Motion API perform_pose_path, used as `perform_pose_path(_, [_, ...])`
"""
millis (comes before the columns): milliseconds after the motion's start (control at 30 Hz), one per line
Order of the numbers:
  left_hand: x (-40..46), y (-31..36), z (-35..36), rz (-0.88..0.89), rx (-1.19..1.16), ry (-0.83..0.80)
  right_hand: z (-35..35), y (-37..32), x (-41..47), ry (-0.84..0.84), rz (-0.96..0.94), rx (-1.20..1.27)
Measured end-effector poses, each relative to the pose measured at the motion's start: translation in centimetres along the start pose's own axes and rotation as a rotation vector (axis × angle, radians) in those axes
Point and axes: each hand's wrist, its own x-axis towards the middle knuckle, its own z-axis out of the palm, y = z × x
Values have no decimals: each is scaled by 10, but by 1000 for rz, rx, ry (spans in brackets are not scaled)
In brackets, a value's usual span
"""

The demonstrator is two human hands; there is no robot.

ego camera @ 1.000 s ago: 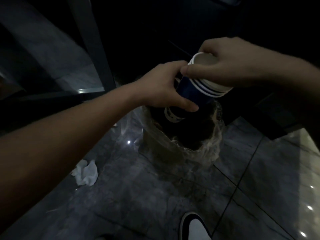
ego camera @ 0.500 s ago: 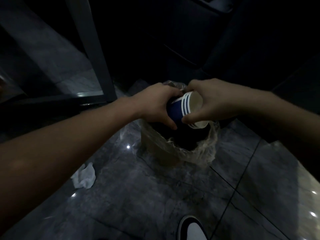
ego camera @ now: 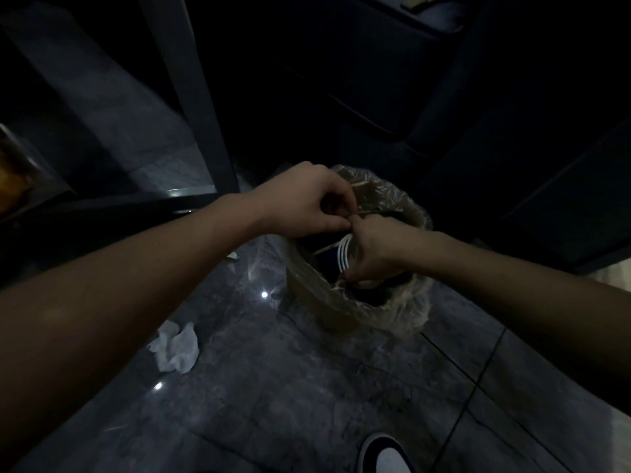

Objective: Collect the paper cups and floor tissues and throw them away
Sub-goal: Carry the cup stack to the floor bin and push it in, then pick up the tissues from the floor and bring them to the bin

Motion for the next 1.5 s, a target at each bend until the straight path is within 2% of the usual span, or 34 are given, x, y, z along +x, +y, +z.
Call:
perform_pose_path(267, [-11,-11,0,19,89,-67,15,2,7,-24,-16,6])
perform_pose_path(467, [-16,-15,-7,13,70,4,13,3,11,-26,-50,-5])
perform_pose_path(567, [-21,-20,-13,-23,55,41,0,0,10,64,-64,32])
perform_pose_path(767, [-43,-37,-34,-137,50,140,-39,-22,9,349,-122,119])
perform_pose_path(967, [-97,-66,-53,-345,95,213,-75,-76,28,540,-234,237])
perform_pose_path(1133, [-163,-81,-52,-538,151,178,-85,-159,63,487,-377,272])
perform_pose_path(1267, [-213,-92,-40,-693,169,182,-61,-226,96,383,-419,353])
perform_pose_path(1433, [-276,-97,-7,-872,88,29,4,-263,130,210,-332,354])
perform_pose_path(1500, [-287,-96,5,-905,96,31,24,-256,135,189,-287,287])
